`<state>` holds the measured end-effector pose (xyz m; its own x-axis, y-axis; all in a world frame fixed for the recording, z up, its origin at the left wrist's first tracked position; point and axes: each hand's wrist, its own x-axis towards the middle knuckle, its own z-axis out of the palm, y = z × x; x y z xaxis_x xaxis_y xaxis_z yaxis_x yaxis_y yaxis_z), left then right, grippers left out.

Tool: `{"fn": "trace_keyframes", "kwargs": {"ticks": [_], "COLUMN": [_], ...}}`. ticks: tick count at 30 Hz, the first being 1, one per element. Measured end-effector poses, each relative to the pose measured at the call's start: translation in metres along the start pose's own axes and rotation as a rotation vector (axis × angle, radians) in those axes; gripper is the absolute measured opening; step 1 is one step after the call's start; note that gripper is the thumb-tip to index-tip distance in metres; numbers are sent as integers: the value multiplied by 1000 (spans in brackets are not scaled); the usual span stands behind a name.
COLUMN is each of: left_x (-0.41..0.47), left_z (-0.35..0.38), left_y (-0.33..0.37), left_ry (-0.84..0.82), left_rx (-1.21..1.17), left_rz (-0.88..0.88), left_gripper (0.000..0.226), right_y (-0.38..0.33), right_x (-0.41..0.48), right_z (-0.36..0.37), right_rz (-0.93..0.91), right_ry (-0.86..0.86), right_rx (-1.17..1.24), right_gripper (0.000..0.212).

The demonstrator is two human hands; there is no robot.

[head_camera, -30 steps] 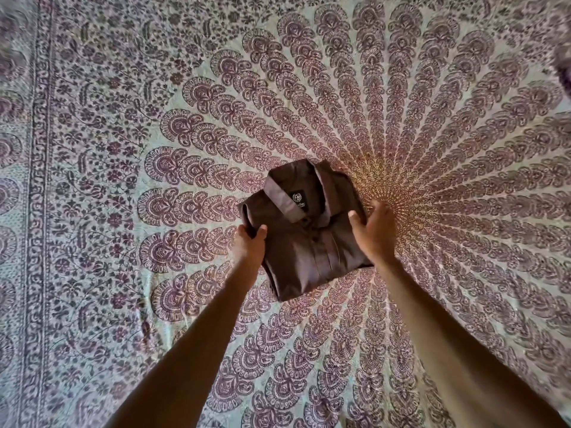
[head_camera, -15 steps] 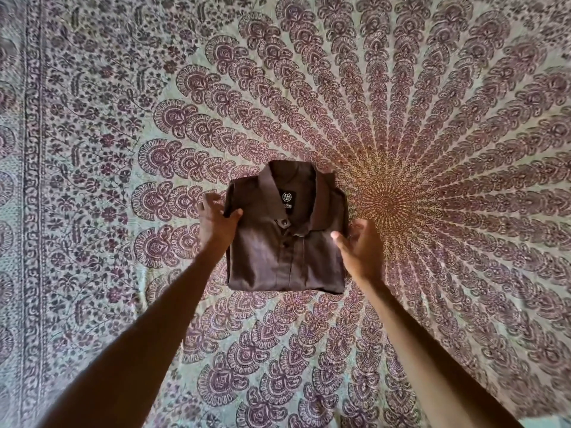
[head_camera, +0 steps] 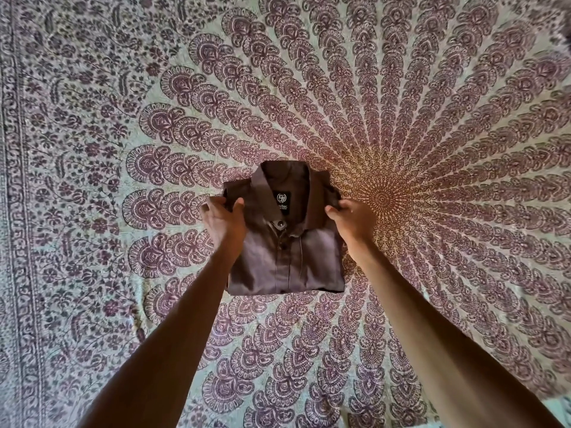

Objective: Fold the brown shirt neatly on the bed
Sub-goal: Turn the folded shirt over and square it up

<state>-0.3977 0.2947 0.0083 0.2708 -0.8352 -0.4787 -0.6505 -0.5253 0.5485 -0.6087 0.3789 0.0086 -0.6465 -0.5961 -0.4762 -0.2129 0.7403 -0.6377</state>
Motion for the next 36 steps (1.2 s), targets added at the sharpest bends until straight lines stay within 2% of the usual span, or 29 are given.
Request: {"fn": "trace_keyframes", "kwargs": {"ticks": [2,4,6,8,11,14,19,23,27,31,36], "left_x": [5,11,18,25,39,47,56,71,89,99,111], "left_z": [-2,-6,-8,-16,-26,-26,-21,-22,-28,-32,-31], "left_y": [6,9,7,7,-1,-6,10,20,21,25,16], "left_ry": [-50,-93,-156,-245,-421,-439,-286,-312,-404,-525,-520], "left_rx": [-47,-69,-96,-202,-406,-346,-228,55,82,68,56], "left_rz": [-76,-124,-82,-39,-78,-70,39,189,152,121,144], "left_gripper": [44,40,27,16,17,23,21,23,17,20,30], "right_y": [-4,-5,-6,-6,-8,-10,-13,-22,-30,-37,-36], "right_x": [-3,-4,-3,-1,-1,2,16,31,54,69,81], "right_z": [2,5,3,1,2,3,8,8,0,-11,-20], "right_rz": [52,106,135,132,125,117,53,-39,-59,-73,-144], "right_ry": [-55,-120,-169,-202,-226,-220,-129,-101,-184,-354,-500], "right_rx": [130,247,300,350,420,466,346,187,31,-24,44], "right_gripper": [7,11,14,9,8,16,24,20,14,13,20]}}
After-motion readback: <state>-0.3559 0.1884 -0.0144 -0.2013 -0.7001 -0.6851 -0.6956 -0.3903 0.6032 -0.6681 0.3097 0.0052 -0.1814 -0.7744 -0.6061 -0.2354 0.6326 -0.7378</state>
